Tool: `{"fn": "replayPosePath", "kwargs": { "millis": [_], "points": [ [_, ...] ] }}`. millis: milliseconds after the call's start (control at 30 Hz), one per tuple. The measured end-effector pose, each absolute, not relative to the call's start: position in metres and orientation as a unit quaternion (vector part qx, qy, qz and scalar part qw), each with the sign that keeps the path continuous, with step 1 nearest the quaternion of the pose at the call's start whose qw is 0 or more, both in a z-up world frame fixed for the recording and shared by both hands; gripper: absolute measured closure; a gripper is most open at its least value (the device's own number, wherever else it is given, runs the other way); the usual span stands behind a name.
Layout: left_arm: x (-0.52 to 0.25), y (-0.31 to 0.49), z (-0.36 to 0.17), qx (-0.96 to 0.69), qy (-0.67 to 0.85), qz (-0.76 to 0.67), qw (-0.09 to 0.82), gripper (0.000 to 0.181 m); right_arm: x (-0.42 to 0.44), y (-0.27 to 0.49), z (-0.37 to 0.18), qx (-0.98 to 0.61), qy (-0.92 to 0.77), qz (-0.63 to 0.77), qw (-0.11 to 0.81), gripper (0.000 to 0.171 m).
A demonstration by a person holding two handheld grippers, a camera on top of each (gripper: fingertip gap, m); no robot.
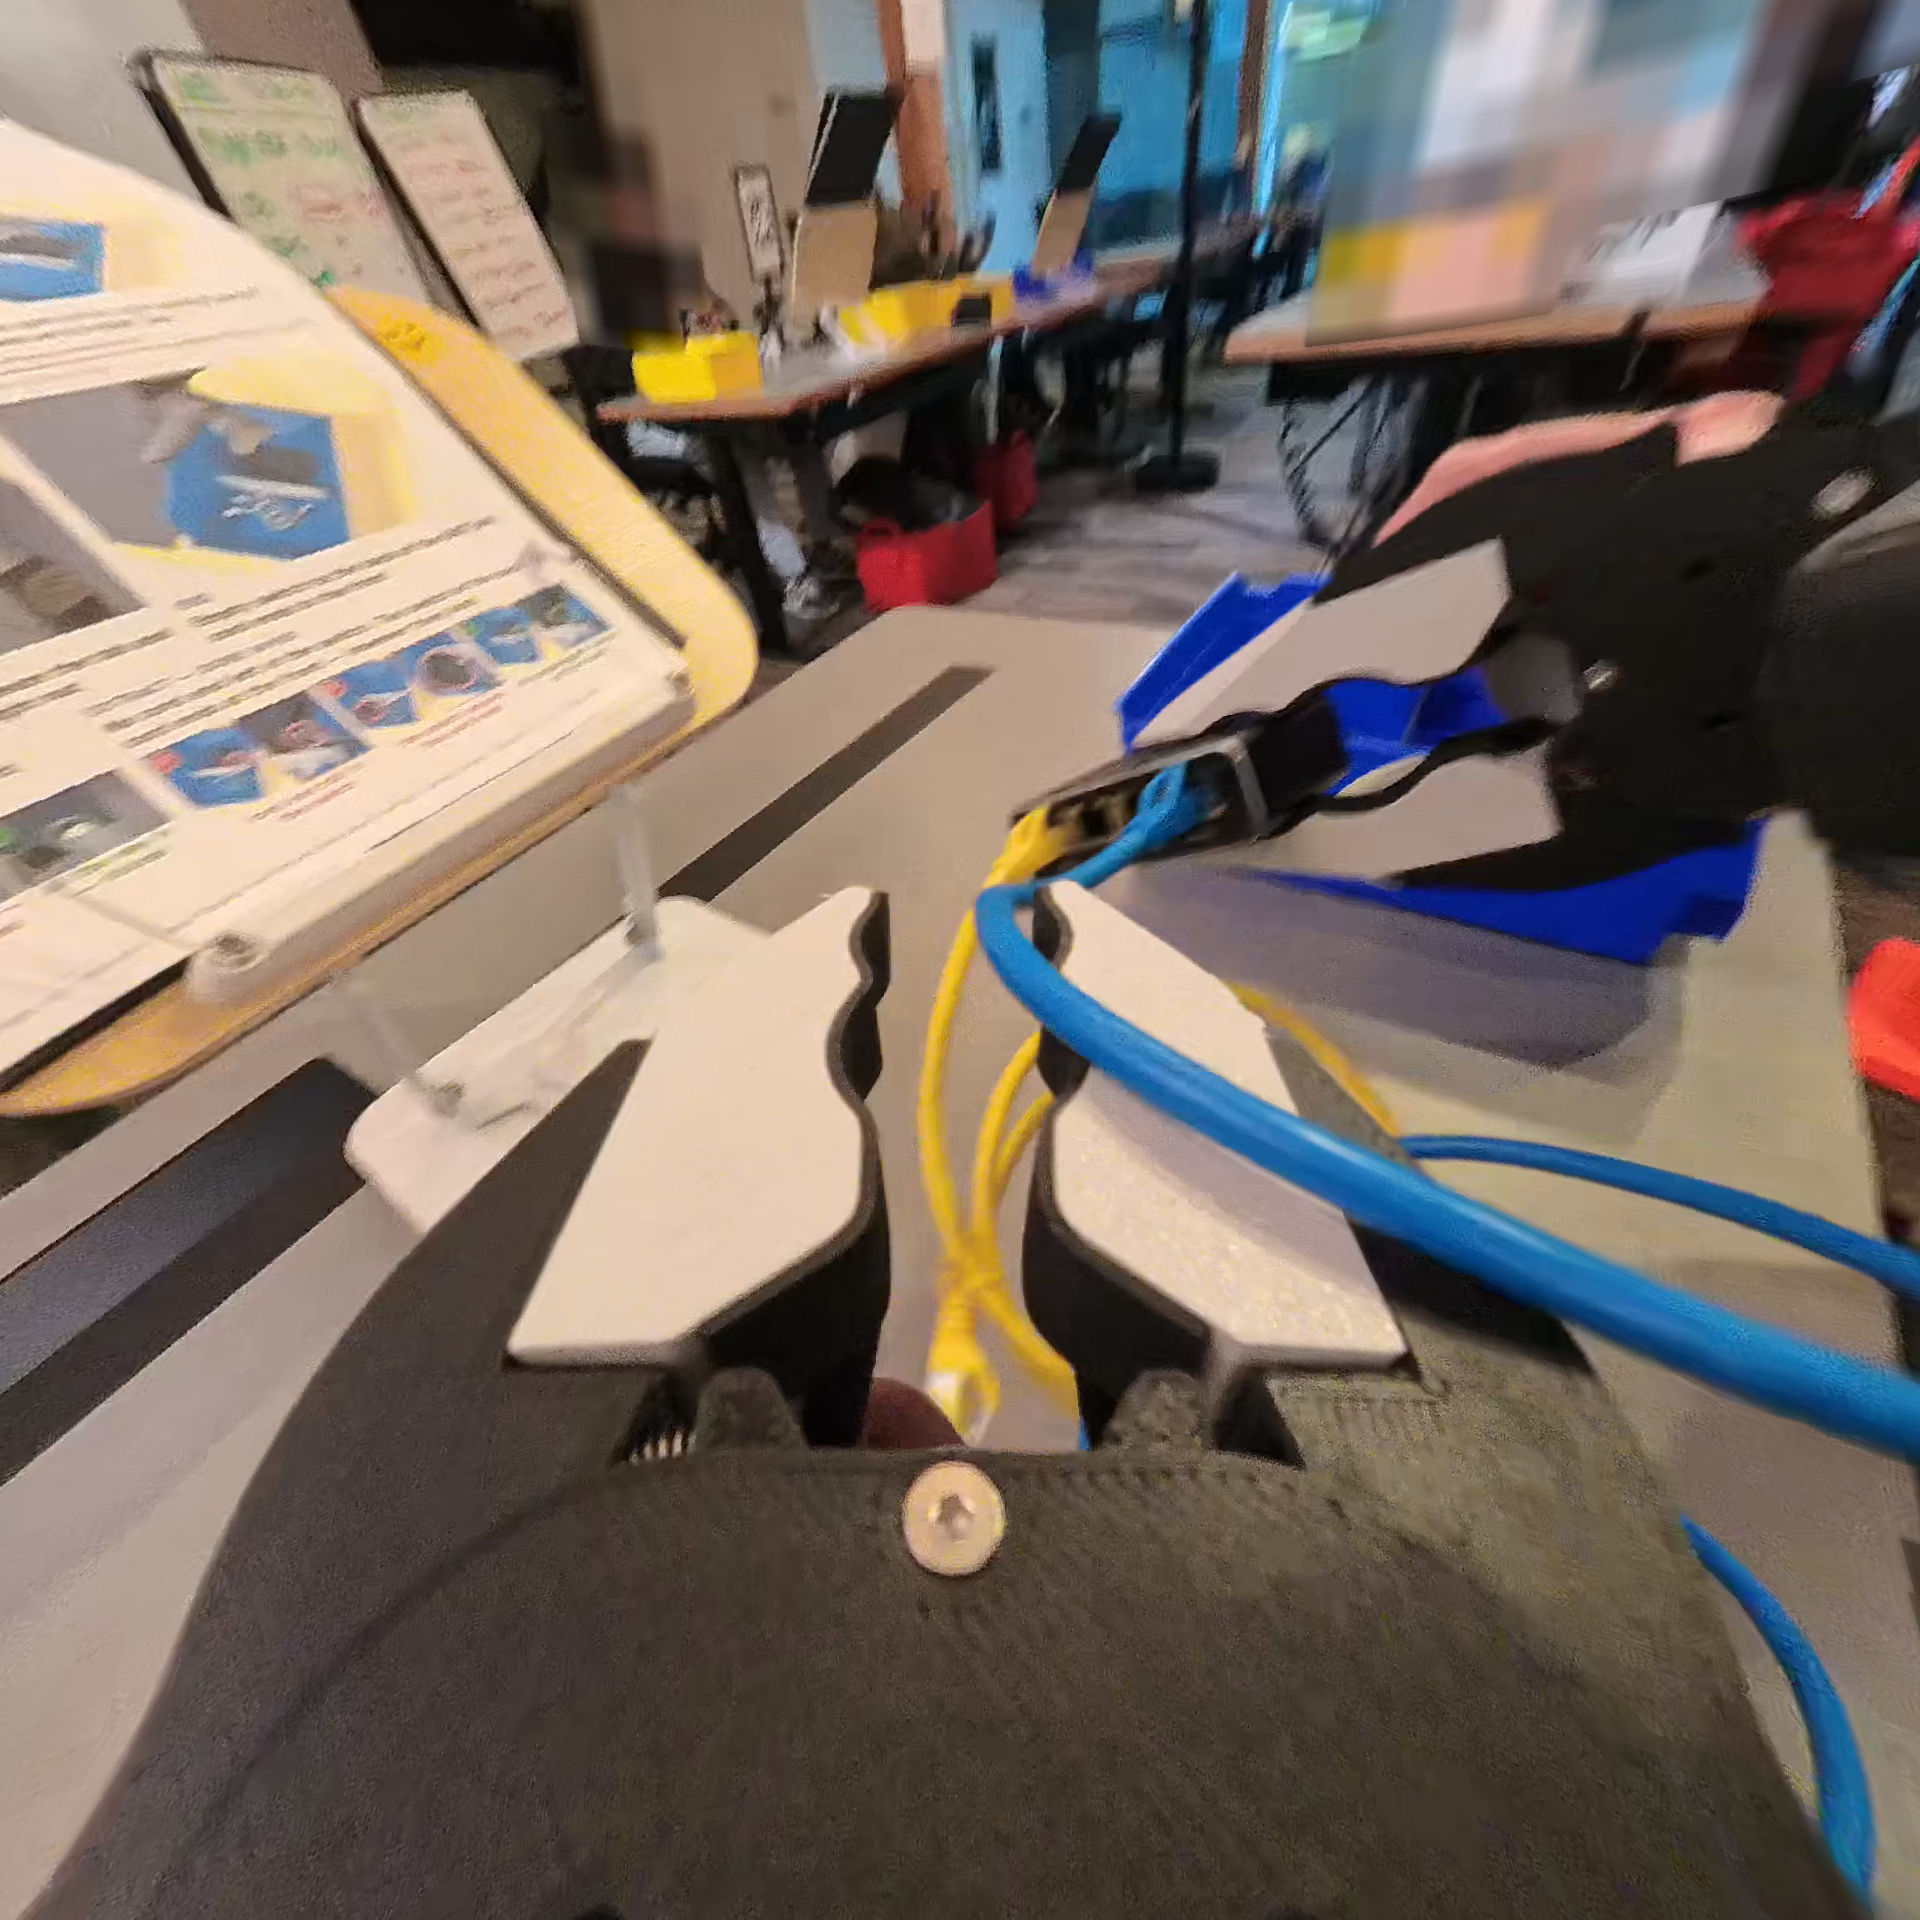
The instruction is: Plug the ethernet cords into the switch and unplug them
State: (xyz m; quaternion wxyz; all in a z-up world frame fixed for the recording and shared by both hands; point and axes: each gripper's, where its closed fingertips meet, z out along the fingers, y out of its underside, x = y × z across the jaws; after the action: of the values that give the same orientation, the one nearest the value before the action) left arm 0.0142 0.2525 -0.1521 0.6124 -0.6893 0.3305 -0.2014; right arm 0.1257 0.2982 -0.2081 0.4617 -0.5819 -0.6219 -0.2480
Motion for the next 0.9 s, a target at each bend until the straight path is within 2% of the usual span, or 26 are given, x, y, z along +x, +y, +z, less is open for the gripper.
{"fn": "replayPosePath", "kwargs": {
  "millis": [67, 100, 233, 333, 433, 500, 600, 767, 900],
  "points": [
    [-0.001, 0.260, -0.157, -0.713, 0.331, -0.160, 0.597, 0.153, 0.135, 0.301, -0.210, -0.598, -0.616, -0.256, 0.445, 0.142],
    [-0.007, 0.263, -0.160, -0.726, 0.330, -0.150, 0.585, 0.159, 0.142, 0.304, -0.211, -0.604, -0.612, -0.272, 0.433, 0.142],
    [-0.036, 0.269, -0.171, -0.776, 0.321, -0.123, 0.530, 0.163, 0.160, 0.309, -0.220, -0.617, -0.611, -0.284, 0.407, 0.142],
    [-0.056, 0.274, -0.154, -0.772, 0.298, -0.074, 0.556, 0.164, 0.169, 0.308, -0.229, -0.635, -0.612, -0.279, 0.381, 0.142],
    [-0.032, 0.262, -0.143, -0.749, 0.330, -0.080, 0.569, 0.160, 0.170, 0.303, -0.236, -0.645, -0.619, -0.277, 0.353, 0.142],
    [-0.014, 0.257, -0.145, -0.733, 0.370, -0.023, 0.570, 0.154, 0.168, 0.298, -0.240, -0.645, -0.627, -0.278, 0.337, 0.142],
    [0.015, 0.250, -0.165, -0.709, 0.434, 0.072, 0.551, 0.142, 0.161, 0.289, -0.250, -0.641, -0.647, -0.260, 0.322, 0.141],
    [0.048, 0.239, -0.217, -0.731, 0.475, 0.003, 0.490, 0.136, 0.143, 0.276, -0.254, -0.625, -0.670, -0.229, 0.329, 0.142],
    [0.043, 0.241, -0.247, -0.738, 0.504, 0.014, 0.448, 0.132, 0.128, 0.264, -0.250, -0.617, -0.681, -0.193, 0.344, 0.142]
  ]
}}
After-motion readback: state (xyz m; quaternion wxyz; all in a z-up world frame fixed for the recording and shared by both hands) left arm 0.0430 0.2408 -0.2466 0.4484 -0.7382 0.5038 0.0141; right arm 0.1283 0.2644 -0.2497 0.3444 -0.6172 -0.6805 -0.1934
